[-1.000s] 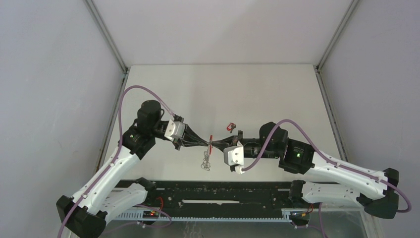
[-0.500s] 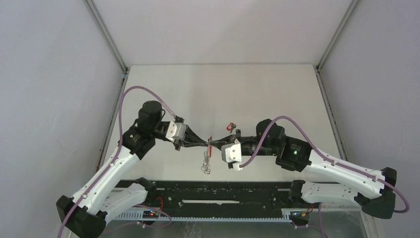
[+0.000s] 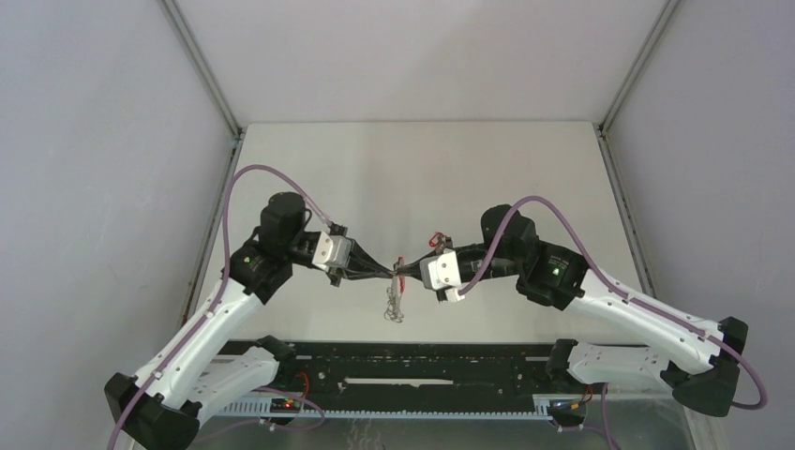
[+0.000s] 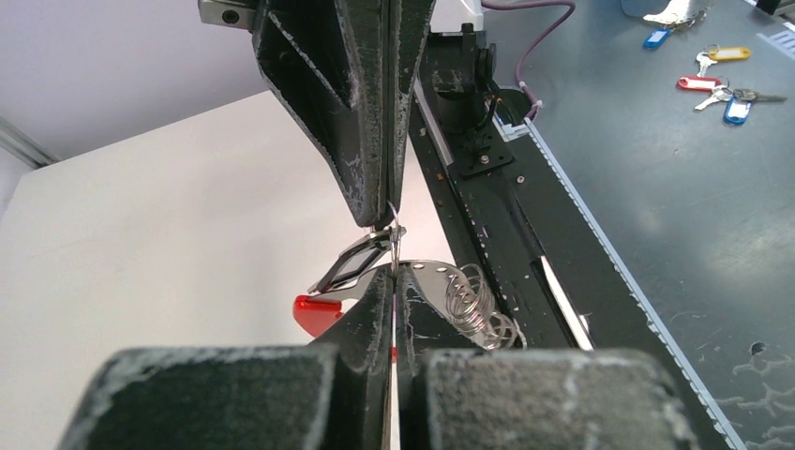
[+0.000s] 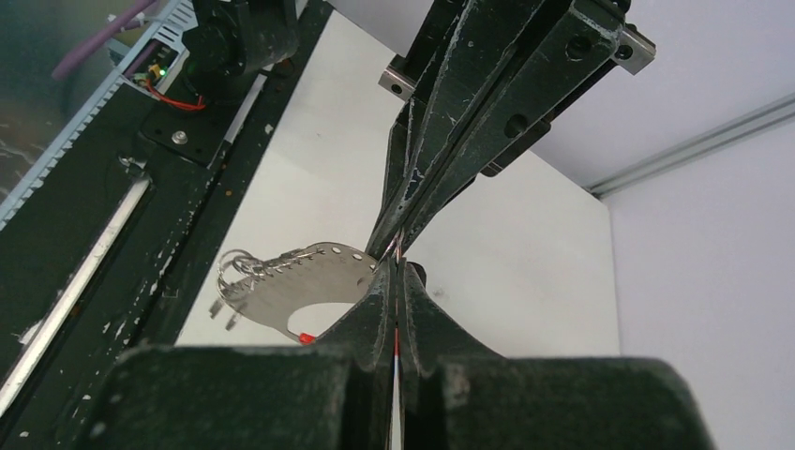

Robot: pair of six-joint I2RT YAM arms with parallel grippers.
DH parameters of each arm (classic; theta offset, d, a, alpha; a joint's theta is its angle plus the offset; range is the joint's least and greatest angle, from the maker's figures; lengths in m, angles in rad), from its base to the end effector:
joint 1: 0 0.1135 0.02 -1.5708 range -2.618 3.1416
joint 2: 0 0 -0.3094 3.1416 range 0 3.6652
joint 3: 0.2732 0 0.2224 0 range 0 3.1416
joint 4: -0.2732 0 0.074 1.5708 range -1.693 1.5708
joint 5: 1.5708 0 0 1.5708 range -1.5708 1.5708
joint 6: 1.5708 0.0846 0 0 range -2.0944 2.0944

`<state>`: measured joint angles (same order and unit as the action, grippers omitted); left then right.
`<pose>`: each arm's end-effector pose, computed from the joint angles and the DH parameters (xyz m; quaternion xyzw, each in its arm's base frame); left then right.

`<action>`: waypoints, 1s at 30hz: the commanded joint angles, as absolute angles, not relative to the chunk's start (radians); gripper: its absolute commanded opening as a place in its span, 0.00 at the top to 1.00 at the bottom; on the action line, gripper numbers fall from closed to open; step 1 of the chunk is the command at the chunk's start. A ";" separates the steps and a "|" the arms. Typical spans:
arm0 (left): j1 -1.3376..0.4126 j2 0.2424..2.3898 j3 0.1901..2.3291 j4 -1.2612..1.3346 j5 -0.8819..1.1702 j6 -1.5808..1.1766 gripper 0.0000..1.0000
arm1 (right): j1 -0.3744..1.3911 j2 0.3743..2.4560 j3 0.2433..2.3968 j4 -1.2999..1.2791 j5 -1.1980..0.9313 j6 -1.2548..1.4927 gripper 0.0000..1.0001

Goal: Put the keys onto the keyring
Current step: Insert the key onto the keyring.

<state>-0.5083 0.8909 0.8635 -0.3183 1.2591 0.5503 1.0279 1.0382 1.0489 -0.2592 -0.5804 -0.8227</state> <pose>0.0789 -0.1362 0.3744 0.6261 0.3999 -0.4719 0.4747 0.0722 0.2095 0.4067 -0.7098 0.3146 0.2849 0.5621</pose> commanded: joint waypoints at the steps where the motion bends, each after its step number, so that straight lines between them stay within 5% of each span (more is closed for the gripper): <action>1: -0.514 0.874 0.853 -0.317 1.252 0.571 1.00 | 1.013 1.062 1.111 -0.246 -0.684 -0.796 1.00; 30: -0.525 0.877 0.875 -0.334 1.241 0.536 1.00 | 1.015 1.220 1.237 -0.296 -0.685 -0.765 1.00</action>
